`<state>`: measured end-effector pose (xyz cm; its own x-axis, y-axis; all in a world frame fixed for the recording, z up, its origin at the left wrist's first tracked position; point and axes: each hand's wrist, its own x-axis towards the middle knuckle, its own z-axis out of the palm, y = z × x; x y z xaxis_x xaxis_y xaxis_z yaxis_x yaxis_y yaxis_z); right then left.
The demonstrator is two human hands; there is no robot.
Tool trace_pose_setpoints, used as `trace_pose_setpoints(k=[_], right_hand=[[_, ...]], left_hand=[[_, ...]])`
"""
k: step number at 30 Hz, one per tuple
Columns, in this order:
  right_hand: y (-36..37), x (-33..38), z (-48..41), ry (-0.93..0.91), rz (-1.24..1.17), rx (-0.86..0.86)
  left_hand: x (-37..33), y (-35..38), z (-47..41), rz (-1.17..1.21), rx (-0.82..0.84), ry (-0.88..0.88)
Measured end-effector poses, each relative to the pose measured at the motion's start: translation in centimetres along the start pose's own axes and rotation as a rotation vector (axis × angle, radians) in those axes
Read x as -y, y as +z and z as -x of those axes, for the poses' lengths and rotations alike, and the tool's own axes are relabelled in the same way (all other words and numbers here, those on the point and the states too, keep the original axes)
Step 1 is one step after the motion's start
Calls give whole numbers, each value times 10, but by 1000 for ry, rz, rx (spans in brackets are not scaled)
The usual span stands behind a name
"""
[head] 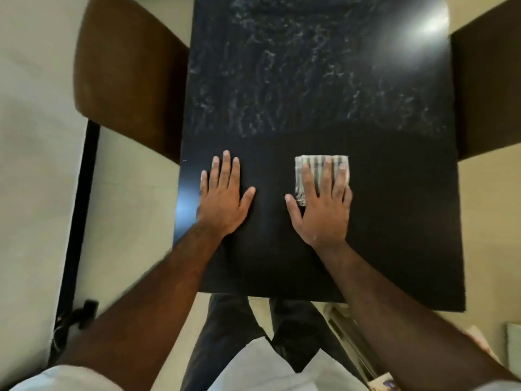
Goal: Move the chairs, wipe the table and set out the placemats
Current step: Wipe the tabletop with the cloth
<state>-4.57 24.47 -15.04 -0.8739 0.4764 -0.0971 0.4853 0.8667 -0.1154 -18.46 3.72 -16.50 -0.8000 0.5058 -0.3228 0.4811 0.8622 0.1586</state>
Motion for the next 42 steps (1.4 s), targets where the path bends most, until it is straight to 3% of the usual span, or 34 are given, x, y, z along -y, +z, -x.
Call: trace_pose_setpoints(k=[3, 9, 16, 20, 22, 26, 31, 38, 42], right_hand=[[5, 29, -22, 40, 15, -29], [14, 105, -64, -22, 14, -50], [26, 202, -98, -240, -34, -19], [23, 201, -98, -342, -15, 22], [21, 181, -90, -269, 2, 12], [18, 144, -71, 115, -8, 11], [19, 174, -93, 307, -79, 32], [27, 260, -129, -34, -113, 74], [24, 261, -120, -214, -126, 143]], left_hand=[[44, 4, 14, -56, 0, -14], [62, 3, 21, -9, -18, 1], [75, 1, 25, 70, -3, -49], [80, -3, 24, 92, 56, -41], [84, -5, 22, 65, 89, -16], [93, -11, 16, 15, 157, 54], [98, -16, 4, -21, 185, 130], [99, -16, -3, 5, 237, 174], [99, -14, -2, 47, 236, 177]])
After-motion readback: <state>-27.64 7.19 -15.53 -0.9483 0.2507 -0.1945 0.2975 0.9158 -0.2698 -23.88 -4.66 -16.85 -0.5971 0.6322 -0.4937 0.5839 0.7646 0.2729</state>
